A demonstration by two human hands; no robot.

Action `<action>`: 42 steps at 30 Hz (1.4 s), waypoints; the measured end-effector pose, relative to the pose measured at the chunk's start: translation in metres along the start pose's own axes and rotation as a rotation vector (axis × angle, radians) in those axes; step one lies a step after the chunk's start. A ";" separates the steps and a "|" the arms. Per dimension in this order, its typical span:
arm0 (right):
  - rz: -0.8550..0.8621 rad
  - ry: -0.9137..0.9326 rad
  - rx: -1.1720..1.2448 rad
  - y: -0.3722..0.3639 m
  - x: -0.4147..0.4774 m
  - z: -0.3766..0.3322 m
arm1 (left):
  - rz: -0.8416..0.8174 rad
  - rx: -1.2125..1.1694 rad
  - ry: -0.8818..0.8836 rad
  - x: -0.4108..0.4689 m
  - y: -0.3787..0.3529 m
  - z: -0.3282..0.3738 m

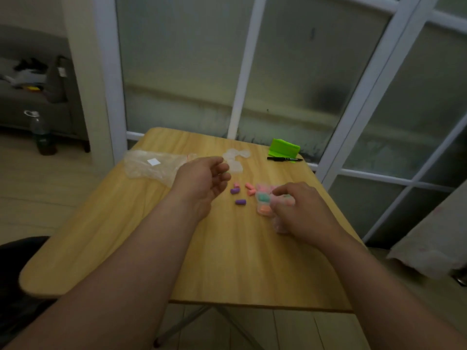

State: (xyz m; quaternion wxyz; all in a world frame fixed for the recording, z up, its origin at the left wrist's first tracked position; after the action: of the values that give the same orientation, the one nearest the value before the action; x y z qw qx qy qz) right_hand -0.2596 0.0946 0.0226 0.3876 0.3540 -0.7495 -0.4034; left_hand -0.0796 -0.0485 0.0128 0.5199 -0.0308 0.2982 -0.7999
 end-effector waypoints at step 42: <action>0.112 -0.023 0.751 -0.009 0.041 -0.070 | -0.182 0.255 0.061 -0.020 0.010 0.000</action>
State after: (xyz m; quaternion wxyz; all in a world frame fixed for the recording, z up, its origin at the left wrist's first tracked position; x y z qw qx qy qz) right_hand -0.2151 0.0331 0.0525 0.2439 0.4253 -0.8677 -0.0825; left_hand -0.0618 -0.0345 0.0130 0.4357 0.0329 0.2059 -0.8756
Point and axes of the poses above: each hand's wrist, its own x-axis towards the middle knuckle, its own y-axis out of the back of the hand, z = x × y, the point moved 6 cm from there along x, towards the middle knuckle, and after that the axes turned 2 degrees about y, right-handed, at the moved point
